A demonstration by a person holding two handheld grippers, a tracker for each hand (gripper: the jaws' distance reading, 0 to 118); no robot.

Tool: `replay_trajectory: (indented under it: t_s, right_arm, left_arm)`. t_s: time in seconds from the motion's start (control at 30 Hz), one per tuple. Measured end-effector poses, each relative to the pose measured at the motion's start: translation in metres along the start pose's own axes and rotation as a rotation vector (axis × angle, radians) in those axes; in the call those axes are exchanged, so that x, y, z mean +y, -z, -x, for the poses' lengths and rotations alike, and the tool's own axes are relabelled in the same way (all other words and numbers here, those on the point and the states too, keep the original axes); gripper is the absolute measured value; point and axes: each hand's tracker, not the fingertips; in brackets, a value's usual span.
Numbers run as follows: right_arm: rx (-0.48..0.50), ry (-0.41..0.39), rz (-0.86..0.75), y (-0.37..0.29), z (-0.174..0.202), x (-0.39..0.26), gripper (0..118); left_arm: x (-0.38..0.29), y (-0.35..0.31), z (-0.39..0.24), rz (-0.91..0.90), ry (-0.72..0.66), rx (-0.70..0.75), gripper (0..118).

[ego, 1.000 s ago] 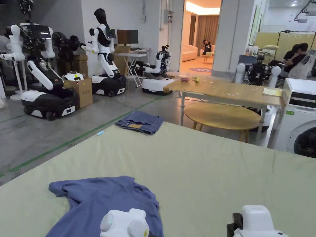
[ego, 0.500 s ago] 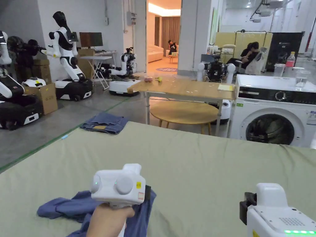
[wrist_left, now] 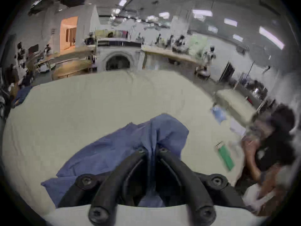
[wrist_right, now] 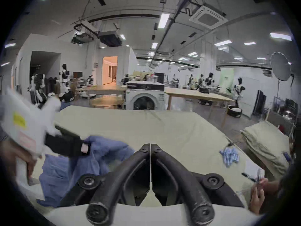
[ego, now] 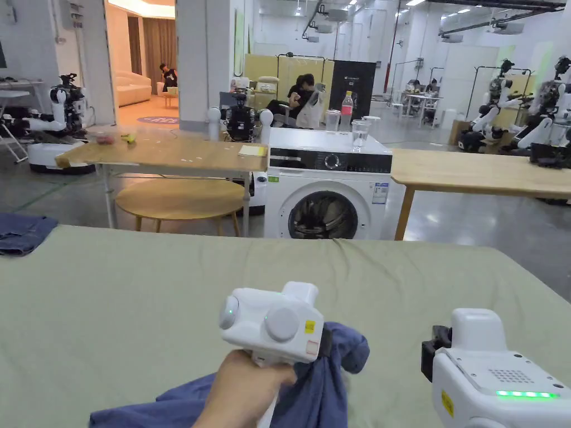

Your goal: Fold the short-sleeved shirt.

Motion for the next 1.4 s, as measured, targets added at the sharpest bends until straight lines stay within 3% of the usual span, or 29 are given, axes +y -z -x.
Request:
replay_trajectory:
  t_s: [0.17,0.3,0.33,0.37,0.4,0.43,0.47,0.5,0.67,0.8,0.83,0.9,0.93,1.03,1.1,1.23,1.33,1.37,1.4]
  right_arm:
    - [-0.032,0.016,0.037,0.008,-0.022,-0.015,0]
    - [-0.024,0.017,0.053,0.010,-0.022,-0.018,0]
    - [-0.014,0.018,0.057,0.009,-0.019,-0.017,0]
    - [-0.007,0.015,0.057,0.006,-0.015,-0.017,0]
    - [0.004,0.011,0.054,0.003,-0.010,-0.016,0]
    - [0.014,0.009,0.049,0.000,-0.006,-0.015,0]
    - [0.024,0.011,0.045,-0.003,-0.001,-0.014,0]
    - [0.043,0.013,0.040,-0.008,0.005,-0.012,0]
    - [0.105,-0.005,0.008,-0.029,0.039,-0.009,0]
    - [0.189,0.002,-0.002,-0.041,0.073,-0.014,0]
    - [0.210,0.007,0.004,-0.043,0.081,-0.015,0]
    - [0.234,0.007,0.008,-0.046,0.098,-0.019,0]
    - [0.244,0.003,0.005,-0.048,0.104,-0.021,0]
    - [0.268,-0.011,0.006,-0.047,0.115,-0.025,0]
    - [0.271,-0.021,0.007,-0.043,0.117,-0.026,0]
    - [0.261,-0.029,0.017,-0.027,0.110,-0.028,0]
    - [0.246,-0.022,0.031,-0.010,0.094,-0.032,0]
    - [0.232,-0.023,0.039,-0.004,0.089,-0.034,0]
    - [0.223,-0.025,0.044,0.001,0.082,-0.036,0]
  left_arm:
    - [-0.043,0.077,0.001,0.162,-0.040,0.086,1]
    - [-0.054,0.071,-0.003,0.126,-0.020,0.091,1]
    - [-0.053,0.061,-0.002,0.096,-0.023,0.099,6]
    - [-0.051,0.046,0.000,0.053,-0.043,0.094,22]
    - [-0.049,0.028,0.003,0.010,-0.054,0.064,54]
    - [-0.050,0.007,0.005,-0.041,-0.052,0.047,95]
    - [-0.052,-0.019,0.006,-0.098,-0.033,0.065,109]
    - [-0.056,-0.049,0.009,-0.160,0.001,0.107,110]
    - [-0.098,-0.181,0.049,-0.387,0.112,0.404,110]
    - [-0.149,-0.237,0.091,-0.371,0.033,0.528,107]
    - [-0.160,-0.244,0.100,-0.351,0.005,0.523,86]
    - [-0.175,-0.253,0.119,-0.309,-0.055,0.531,4]
    - [-0.178,-0.250,0.126,-0.270,-0.069,0.553,0]
    - [-0.182,-0.251,0.150,-0.242,-0.136,0.480,0]
    - [-0.174,-0.236,0.159,-0.208,-0.116,0.506,0]
    - [-0.158,-0.178,0.198,-0.053,-0.212,0.433,0]
    - [-0.148,-0.123,0.223,0.007,-0.214,0.487,0]
    - [-0.143,-0.105,0.231,0.040,-0.195,0.510,8]
    - [-0.139,-0.089,0.238,0.068,-0.184,0.518,38]
